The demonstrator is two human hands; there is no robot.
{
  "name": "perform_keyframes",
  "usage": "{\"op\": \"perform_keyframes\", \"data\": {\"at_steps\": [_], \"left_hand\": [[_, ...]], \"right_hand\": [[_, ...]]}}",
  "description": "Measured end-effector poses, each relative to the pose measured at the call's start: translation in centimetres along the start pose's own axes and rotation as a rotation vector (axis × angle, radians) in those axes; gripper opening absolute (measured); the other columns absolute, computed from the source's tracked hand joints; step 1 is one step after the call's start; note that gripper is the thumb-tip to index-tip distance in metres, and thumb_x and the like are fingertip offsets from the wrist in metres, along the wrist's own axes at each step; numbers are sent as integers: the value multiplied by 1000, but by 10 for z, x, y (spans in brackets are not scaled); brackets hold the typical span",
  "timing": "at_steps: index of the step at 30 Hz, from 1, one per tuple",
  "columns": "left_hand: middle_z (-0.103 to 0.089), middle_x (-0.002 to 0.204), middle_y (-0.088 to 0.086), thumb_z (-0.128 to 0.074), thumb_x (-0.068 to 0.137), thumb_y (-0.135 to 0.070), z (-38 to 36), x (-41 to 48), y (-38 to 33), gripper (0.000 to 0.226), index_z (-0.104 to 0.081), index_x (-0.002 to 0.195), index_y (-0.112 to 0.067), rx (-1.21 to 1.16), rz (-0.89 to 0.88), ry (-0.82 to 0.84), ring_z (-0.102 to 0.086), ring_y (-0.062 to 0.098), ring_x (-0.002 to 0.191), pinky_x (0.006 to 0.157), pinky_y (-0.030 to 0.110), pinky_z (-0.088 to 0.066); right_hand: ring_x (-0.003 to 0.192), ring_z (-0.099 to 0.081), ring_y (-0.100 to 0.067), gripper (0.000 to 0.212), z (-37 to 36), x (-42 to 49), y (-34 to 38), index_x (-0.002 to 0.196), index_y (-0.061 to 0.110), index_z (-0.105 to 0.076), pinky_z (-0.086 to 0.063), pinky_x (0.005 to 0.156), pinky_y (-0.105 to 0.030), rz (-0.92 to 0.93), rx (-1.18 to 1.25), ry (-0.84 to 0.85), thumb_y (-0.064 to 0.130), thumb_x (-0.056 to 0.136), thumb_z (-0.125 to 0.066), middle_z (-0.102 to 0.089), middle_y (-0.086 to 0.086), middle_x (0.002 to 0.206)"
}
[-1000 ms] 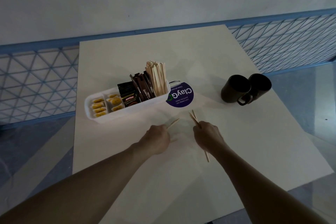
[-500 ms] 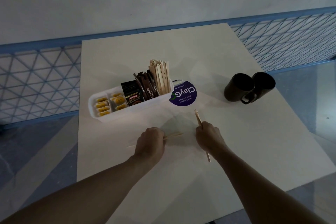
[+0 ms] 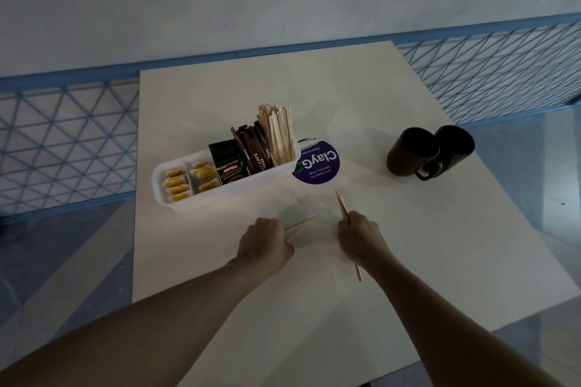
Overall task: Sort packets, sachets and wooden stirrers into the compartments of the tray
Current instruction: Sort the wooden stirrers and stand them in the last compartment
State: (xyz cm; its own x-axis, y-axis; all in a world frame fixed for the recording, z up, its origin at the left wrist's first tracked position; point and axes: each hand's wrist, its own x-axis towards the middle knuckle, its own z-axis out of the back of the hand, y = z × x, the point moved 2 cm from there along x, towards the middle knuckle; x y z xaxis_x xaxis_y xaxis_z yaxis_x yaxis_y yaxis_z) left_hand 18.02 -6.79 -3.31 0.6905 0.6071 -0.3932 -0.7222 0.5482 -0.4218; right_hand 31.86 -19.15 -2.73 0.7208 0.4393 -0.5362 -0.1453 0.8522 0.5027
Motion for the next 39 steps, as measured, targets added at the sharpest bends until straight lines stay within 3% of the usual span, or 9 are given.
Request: {"op": "perform_keyframes", "data": {"at_steps": [4, 7, 10, 12, 16, 23, 29, 35, 39], "left_hand": [[-65, 95, 10, -62, 90, -22, 5, 3, -2, 23, -60, 105, -5, -92, -5, 26, -66, 26, 81, 63, 31, -53], [-63, 100, 13, -54, 93, -15, 11, 7, -7, 22, -56, 112, -4, -131, 42, 79, -62, 26, 83, 61, 29, -46], [-63, 109, 12, -45, 99, -19, 15, 11, -11, 28, -57, 121, -5, -185, 96, 151, -62, 25, 92, 65, 27, -45], [-63, 104, 8, -44, 101, -24, 18, 14, -15, 30, -59, 120, -7, -286, 153, 183, -61, 21, 86, 62, 26, -45], [-62, 100, 6, -47, 96, -12, 27, 24, -24, 21, -65, 107, -11, -522, 252, 195, -60, 21, 92, 86, 38, -55], [-66, 101, 13, -48, 96, 0, 59, 38, -43, 19, -66, 100, -4, -960, 325, 118, -67, 27, 98, 88, 38, -56], [-70, 108, 10, -63, 91, -6, 89, 58, -46, 29, -65, 120, -7, -1016, 279, -83, -67, 24, 101, 94, 46, -54], [-72, 96, 6, -59, 93, -6, 120, 73, -51, 16, -73, 99, -9, -935, 218, -385, -68, 23, 93, 85, 43, -58], [-73, 88, 4, -58, 92, -9, 131, 78, -54, 15, -73, 93, -10, -836, 180, -515, -68, 19, 85, 74, 32, -56]], "right_hand": [[83, -65, -29, 22, 1, 3, 0, 98, 13, -59, -59, 74, -48, -6, 129, 53, 21, 98, -38, -65, -14, 96], [70, -61, -24, 21, 1, 6, 3, 95, 12, -60, -51, 57, -34, -51, 286, 107, 8, 94, -40, -65, -13, 88], [62, -56, -21, 25, 0, 10, 7, 95, 8, -61, -45, 54, -31, -73, 397, 141, -2, 90, -39, -60, -10, 78], [61, -54, -19, 27, 1, 12, 12, 99, 5, -63, -46, 53, -29, -71, 412, 157, -3, 91, -38, -58, -9, 76], [62, -49, -17, 28, 7, 18, 28, 103, 4, -63, -43, 54, -28, -32, 412, 172, -1, 95, -36, -53, -7, 74], [70, -53, -18, 24, 25, 33, 64, 99, 0, -60, -46, 62, -27, 55, 504, 249, -7, 95, -38, -55, -10, 84], [71, -57, -20, 29, 40, 54, 105, 84, 4, -63, -50, 70, -34, 210, 544, 167, -11, 91, -40, -61, -11, 76], [69, -59, -21, 27, 50, 68, 148, 85, 9, -64, -53, 72, -37, 335, 678, 97, -6, 95, -43, -62, -4, 69], [65, -57, -15, 22, 54, 72, 171, 94, -1, -63, -52, 65, -27, 433, 695, 62, -10, 95, -43, -59, -6, 72]]}}
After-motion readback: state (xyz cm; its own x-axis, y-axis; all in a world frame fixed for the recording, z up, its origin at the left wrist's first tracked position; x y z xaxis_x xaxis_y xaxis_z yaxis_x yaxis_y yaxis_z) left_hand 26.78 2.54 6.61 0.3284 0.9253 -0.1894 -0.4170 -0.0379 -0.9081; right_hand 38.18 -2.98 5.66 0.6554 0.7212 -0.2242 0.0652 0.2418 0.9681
